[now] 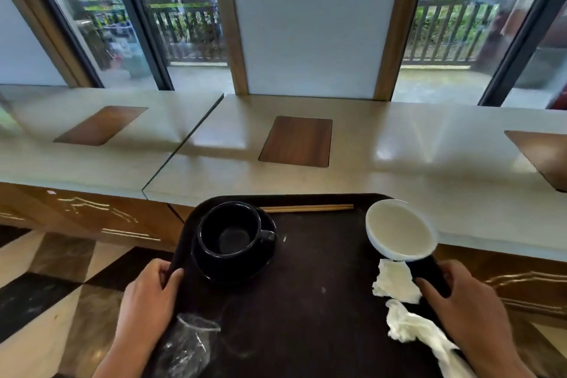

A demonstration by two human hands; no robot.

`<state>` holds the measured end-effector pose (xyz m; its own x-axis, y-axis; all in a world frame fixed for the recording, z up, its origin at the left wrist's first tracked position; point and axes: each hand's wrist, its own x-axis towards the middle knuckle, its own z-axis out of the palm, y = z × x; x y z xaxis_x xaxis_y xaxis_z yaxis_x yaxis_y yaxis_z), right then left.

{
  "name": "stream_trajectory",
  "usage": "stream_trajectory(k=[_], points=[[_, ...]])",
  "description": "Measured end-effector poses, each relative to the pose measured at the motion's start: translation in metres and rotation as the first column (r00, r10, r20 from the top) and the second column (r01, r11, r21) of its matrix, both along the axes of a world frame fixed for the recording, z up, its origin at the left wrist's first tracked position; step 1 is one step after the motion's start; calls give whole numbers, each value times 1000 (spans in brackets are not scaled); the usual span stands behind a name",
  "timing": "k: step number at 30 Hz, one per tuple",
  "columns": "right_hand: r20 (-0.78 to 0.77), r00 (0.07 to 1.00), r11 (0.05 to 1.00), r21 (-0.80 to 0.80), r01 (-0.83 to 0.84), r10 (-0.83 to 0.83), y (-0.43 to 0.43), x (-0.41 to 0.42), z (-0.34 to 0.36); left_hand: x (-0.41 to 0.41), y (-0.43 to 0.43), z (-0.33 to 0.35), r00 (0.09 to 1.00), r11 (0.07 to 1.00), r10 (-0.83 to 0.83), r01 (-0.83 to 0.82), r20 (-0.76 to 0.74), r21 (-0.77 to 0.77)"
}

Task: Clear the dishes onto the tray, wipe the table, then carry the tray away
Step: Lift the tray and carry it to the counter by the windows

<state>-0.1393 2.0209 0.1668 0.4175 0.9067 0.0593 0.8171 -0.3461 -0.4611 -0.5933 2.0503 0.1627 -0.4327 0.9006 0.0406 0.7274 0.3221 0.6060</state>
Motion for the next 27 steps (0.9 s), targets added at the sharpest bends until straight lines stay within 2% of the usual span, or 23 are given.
stream_trajectory(k=[5,12,20,27], points=[[3,1000,1000,-10,-3,3,87,9,3,8,84,0,999,1000,3,-3,50,-2],[3,999,999,1,46,-46,194,8,-15,6,207,-21,999,999,-43,43,27,-10],[0,985,985,-11,174,-174,334,-5,-71,1,383,-77,992,991,-126,128,28,-45],[17,974,973,-45,225,-225,429,-3,-120,10,494,-116,982,980,-186,184,-14,-78]])
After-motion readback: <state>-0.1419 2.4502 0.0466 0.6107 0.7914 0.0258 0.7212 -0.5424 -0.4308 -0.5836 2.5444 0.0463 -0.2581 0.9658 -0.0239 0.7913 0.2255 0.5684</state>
